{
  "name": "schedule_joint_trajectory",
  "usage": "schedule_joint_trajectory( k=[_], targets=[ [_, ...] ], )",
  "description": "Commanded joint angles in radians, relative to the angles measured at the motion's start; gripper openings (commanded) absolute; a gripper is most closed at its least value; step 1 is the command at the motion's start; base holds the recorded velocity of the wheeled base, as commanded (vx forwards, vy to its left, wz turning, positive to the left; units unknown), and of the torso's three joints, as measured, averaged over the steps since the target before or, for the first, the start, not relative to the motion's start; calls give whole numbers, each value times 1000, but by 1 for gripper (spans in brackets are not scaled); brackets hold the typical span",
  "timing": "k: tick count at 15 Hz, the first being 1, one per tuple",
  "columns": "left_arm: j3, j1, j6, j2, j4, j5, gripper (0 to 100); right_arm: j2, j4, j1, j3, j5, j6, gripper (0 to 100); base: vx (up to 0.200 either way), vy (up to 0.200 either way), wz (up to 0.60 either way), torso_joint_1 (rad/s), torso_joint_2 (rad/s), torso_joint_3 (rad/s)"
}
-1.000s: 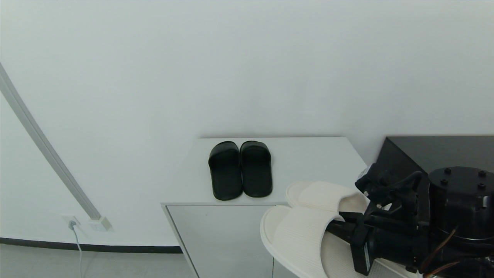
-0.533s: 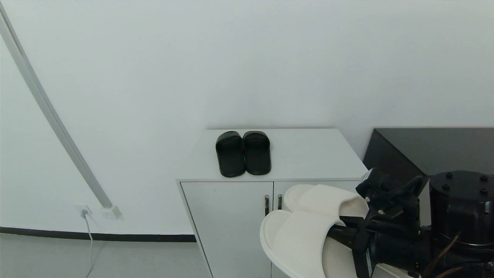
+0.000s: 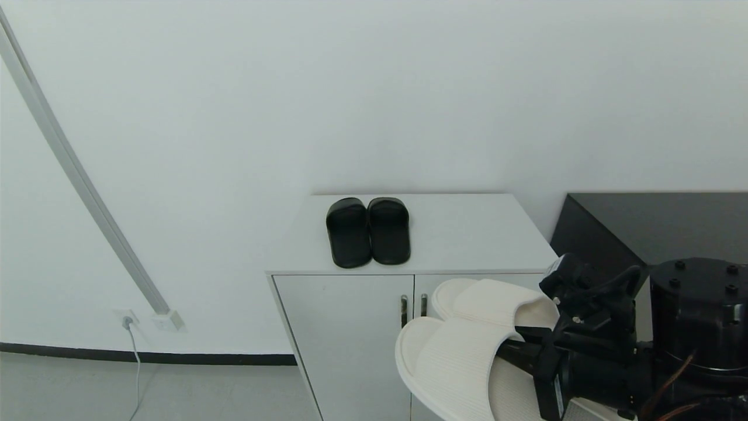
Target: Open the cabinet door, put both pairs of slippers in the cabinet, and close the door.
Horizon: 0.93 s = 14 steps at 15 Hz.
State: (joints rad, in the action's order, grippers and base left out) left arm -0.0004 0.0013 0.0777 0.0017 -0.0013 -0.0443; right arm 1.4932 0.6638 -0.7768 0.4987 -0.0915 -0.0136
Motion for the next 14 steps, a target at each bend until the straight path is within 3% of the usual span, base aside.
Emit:
schedule_joint_trajectory(
  k=[1,6,9,10,14],
  targets=[
    [-1,0,-1,1,-2,-2,0,7,0,-1,1,-2,3,0,0,0,0,0,0,0],
    [-1,0,1,1,0,-3,0,9,0,-1,-5,-2,6,0,0,0,0,-10,21,11],
    [-1,0,-4,1,0,0,0,7,0,-1,-8,-2,6,0,0,0,0,-154,344,193],
    [0,0,-9,1,0,1,100,7,0,-1,-9,-2,6,0,0,0,0,-173,403,217],
    [0,0,-6,1,0,0,100,9,0,-1,-14,-2,3,0,0,0,0,-224,530,299]
  ],
)
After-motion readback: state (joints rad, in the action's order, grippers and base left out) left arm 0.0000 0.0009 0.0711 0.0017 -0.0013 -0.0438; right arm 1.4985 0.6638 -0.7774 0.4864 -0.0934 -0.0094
